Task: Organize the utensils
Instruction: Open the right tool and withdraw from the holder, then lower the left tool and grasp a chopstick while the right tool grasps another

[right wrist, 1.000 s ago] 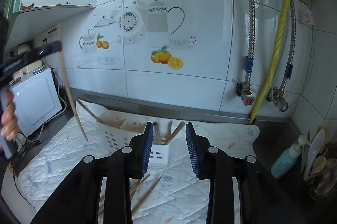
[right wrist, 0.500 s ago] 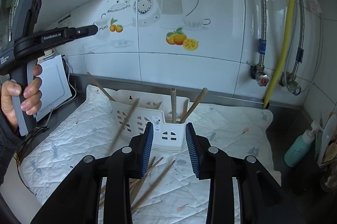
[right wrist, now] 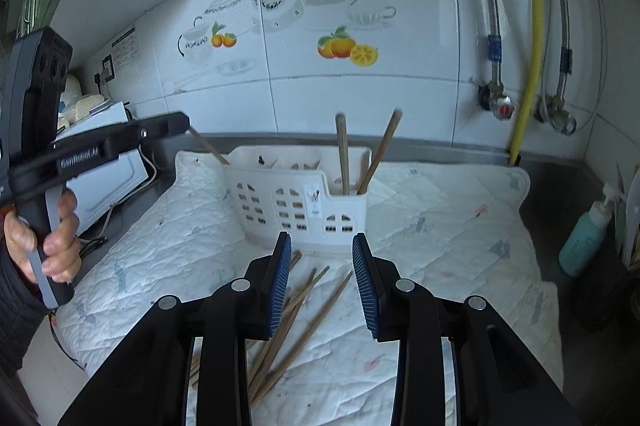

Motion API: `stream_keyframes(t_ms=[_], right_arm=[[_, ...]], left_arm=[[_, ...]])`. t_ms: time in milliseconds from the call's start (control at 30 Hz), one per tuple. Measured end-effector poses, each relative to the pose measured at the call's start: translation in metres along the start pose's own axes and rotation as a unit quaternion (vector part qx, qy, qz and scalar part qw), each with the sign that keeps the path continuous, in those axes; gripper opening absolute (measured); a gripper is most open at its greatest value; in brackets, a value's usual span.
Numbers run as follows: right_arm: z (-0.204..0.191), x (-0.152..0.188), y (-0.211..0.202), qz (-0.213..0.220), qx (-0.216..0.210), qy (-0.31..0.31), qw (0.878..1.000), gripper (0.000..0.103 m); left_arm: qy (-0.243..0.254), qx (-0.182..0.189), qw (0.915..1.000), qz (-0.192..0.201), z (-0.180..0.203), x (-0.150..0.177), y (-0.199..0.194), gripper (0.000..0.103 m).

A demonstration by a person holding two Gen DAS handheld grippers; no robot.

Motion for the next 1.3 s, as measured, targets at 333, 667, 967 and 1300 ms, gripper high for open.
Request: stream_keyframes(t_ms=[333, 667, 967, 1300], right_arm=[[0.001, 0.058, -0.008, -0.021, 0.003, 0.045, 0.999, 0.031], [-0.016, 0.103, -0.017, -0.026, 0.031, 0.038, 0.998, 0.031], [-0.031, 0.136, -0.014, -0.043, 0.030, 0.053, 0.997, 0.031], [-0.040, 0.159, -0.013, -0.057, 0.031, 0.071, 0.995, 0.031]], left_arm=[[-0.049, 0.028, 0.9938, -0.096, 0.004, 0.089, 0.016, 0.001], [-0.045, 0.022, 0.9884, -0.143, 0.021, 0.153, -0.011, 0.002], [-0.069, 0.039, 0.9814, -0.175, 0.035, 0.204, -0.040, 0.025], [-0.075, 0.029, 0.9783, -0.191, 0.047, 0.228, -0.043, 0.025]])
Point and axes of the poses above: each gripper's, at about its wrist camera, not at the fingertips, and y roughly the way its jaws point, z to its right, x to its underside, the point moved 4 cm from there along y, roughly the way its jaws point, and after that the axes turned 6 degrees about y, right-handed, at the moved point
